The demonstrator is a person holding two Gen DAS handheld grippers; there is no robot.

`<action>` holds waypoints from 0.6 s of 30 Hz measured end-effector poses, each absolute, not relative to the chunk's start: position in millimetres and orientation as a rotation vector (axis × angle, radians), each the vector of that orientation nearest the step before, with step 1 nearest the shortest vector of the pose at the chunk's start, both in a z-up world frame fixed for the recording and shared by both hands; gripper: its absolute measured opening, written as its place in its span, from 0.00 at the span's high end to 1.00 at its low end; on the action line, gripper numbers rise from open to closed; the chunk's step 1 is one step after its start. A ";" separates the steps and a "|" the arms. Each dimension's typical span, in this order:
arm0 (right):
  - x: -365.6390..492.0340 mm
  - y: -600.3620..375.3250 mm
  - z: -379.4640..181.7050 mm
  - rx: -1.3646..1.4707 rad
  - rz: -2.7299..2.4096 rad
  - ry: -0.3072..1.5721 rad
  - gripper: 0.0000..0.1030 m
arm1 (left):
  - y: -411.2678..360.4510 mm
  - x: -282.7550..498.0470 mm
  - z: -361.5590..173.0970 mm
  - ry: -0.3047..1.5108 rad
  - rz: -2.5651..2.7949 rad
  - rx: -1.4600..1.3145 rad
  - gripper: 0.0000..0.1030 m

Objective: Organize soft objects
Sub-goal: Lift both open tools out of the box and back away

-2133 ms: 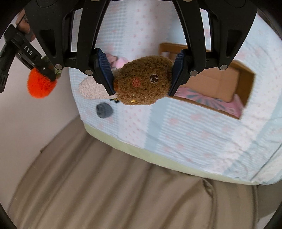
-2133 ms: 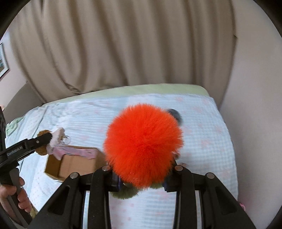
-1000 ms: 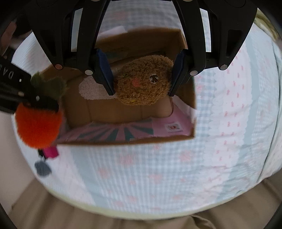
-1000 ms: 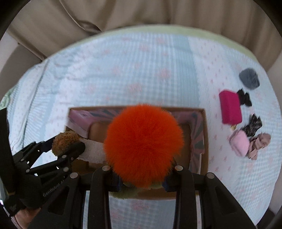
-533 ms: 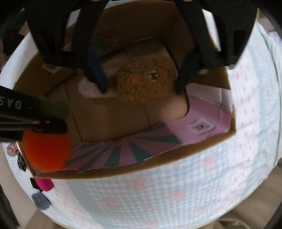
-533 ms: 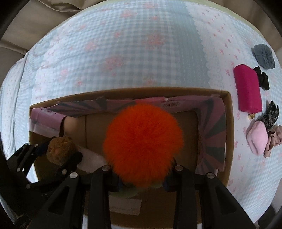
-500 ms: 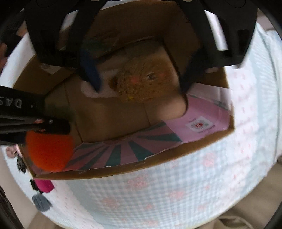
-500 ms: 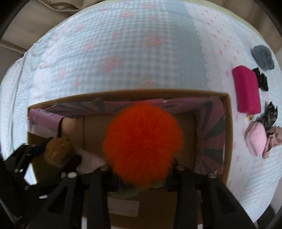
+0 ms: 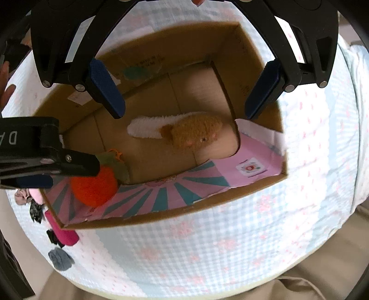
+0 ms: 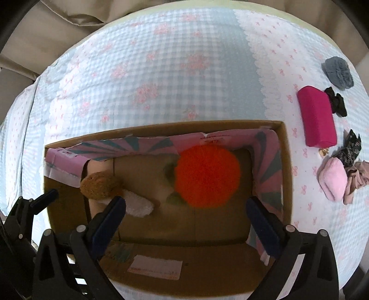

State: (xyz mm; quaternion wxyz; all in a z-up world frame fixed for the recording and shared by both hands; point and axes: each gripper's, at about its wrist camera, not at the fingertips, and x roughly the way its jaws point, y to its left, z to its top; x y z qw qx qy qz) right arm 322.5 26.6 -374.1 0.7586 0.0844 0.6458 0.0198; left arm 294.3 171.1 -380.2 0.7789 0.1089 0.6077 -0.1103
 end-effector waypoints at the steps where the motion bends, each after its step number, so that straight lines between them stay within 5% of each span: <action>1: 320.6 26.4 -369.8 0.189 0.044 1.404 0.00 | 171.7 291.0 -374.8 1.303 -0.235 0.233 0.00; 18: 227.2 33.7 -240.2 0.108 0.044 1.159 0.00 | 202.7 208.4 -239.5 1.104 -0.143 0.161 0.00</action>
